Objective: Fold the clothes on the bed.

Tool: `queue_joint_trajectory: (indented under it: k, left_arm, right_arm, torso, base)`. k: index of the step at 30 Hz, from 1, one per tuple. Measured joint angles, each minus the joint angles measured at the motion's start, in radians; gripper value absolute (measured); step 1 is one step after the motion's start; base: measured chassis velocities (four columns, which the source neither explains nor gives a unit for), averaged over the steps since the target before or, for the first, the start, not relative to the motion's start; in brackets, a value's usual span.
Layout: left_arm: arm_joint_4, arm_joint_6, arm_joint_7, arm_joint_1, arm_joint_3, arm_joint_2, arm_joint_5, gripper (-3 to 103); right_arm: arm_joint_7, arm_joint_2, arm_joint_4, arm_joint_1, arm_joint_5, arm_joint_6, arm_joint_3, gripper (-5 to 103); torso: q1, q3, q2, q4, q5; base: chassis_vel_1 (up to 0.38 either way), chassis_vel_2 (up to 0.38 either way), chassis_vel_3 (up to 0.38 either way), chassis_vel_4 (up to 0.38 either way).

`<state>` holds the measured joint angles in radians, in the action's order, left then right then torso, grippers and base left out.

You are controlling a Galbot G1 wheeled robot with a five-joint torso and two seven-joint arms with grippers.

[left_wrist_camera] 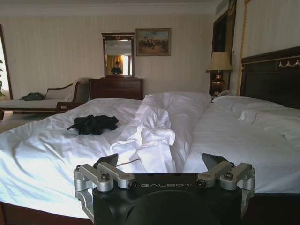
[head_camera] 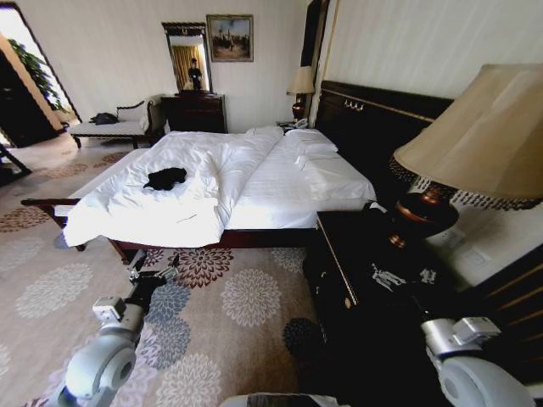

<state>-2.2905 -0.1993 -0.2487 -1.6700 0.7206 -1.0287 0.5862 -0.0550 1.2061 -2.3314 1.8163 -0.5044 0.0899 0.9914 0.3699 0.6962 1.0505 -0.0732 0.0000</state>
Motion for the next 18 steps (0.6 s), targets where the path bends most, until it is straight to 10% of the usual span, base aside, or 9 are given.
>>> queue_joint_trajectory:
  k: [18]
  left_arm:
    - [0.019, 0.020, -0.020, 0.018, -0.030, 0.007, -0.049, 100]
  right_arm:
    - [0.008, 0.009, 0.012, -0.010, -0.002, 0.001, -0.011, 100]
  torso:
    - [0.000, 0.000, 0.000, -0.0001, -0.0002]
  base:
    - [-0.053, 0.061, 0.058, -0.068]
